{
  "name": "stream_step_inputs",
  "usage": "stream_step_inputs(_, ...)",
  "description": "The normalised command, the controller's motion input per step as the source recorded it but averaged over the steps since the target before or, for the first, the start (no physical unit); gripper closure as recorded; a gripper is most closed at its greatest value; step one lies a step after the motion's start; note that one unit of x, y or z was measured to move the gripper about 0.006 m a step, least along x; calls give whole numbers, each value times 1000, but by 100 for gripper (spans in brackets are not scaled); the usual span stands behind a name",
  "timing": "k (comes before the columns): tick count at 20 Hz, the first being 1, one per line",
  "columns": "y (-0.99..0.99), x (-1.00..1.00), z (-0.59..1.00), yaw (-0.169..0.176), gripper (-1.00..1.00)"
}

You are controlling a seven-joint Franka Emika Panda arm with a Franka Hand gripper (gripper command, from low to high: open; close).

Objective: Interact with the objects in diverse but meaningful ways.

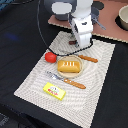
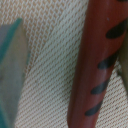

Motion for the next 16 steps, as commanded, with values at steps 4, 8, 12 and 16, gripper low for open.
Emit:
stream_step_inputs(4,109,-4,-309,7,100)
stream_step_inputs(8,89,-9,-292,0,100)
stream_step_inputs(12,76,-1,-142,0,100)
stream_step_inputs(16,96,14,804,-4,100)
